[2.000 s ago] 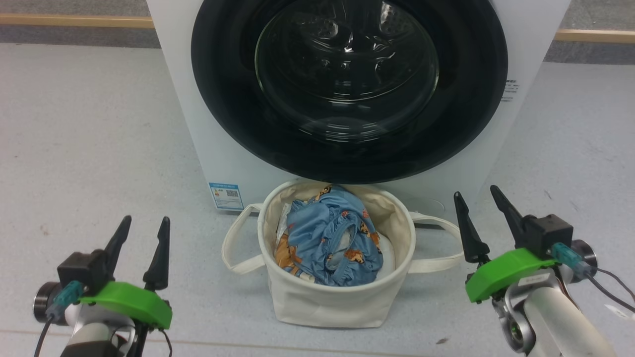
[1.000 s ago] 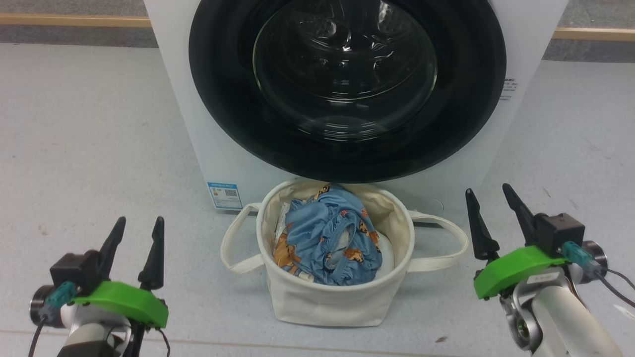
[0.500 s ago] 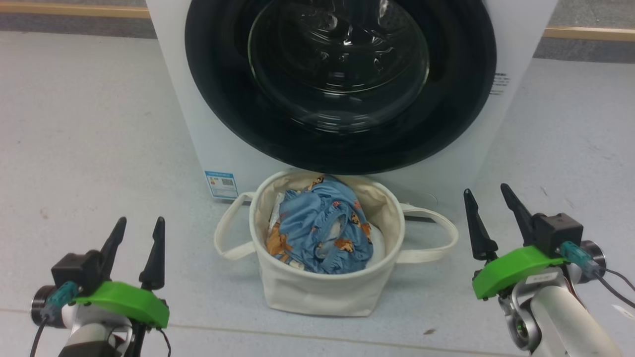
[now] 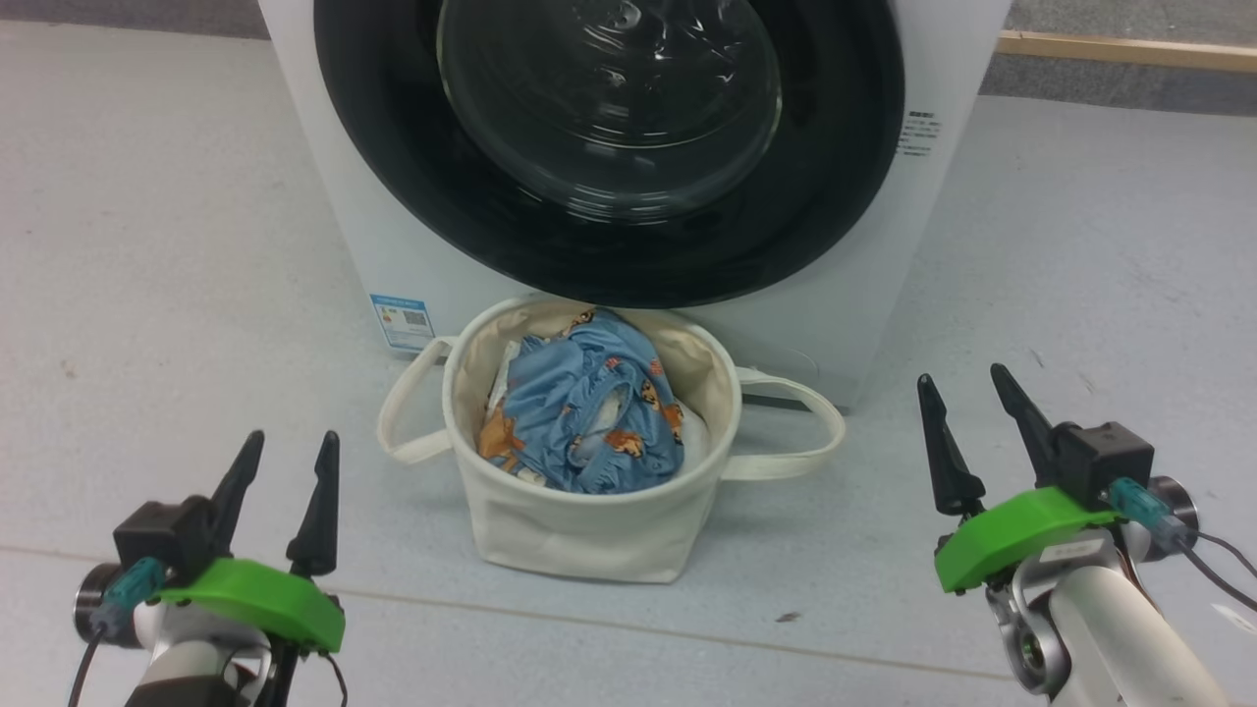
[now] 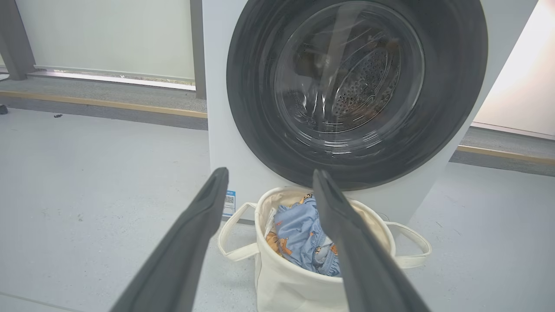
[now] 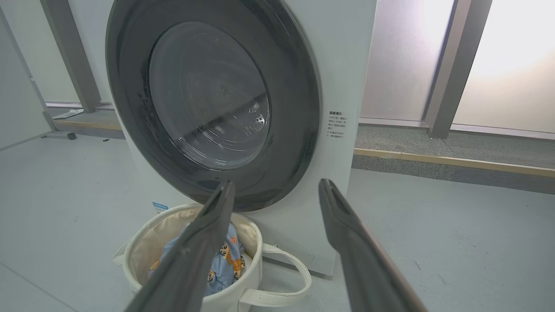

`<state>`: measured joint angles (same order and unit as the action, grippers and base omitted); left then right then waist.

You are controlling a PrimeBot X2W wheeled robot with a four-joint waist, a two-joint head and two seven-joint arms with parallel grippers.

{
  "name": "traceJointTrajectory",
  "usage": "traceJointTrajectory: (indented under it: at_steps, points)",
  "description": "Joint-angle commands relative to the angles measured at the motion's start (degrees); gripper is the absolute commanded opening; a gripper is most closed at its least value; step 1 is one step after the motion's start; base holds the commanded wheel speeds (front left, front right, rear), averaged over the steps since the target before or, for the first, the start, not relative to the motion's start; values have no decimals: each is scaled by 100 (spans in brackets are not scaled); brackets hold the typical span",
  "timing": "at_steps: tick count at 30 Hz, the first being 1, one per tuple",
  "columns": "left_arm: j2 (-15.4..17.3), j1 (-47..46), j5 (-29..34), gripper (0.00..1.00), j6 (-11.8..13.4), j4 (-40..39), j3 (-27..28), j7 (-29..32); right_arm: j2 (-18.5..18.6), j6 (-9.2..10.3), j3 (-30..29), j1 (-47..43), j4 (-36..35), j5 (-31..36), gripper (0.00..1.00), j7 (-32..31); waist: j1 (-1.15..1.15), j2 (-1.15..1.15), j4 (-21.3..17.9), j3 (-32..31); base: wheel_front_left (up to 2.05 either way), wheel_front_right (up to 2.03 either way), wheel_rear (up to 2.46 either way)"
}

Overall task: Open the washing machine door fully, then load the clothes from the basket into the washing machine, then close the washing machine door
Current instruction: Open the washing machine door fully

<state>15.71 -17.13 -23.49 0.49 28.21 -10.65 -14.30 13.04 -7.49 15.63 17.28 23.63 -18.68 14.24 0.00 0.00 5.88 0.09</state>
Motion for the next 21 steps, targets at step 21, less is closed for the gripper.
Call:
traceJointTrajectory:
  at_steps: [21]
  points:
    - [-7,-351,-50,100,-193,-166,291,-70,-54,0,-119,148,-146,6,100,76,0,0,-31,44,38,38,-76]
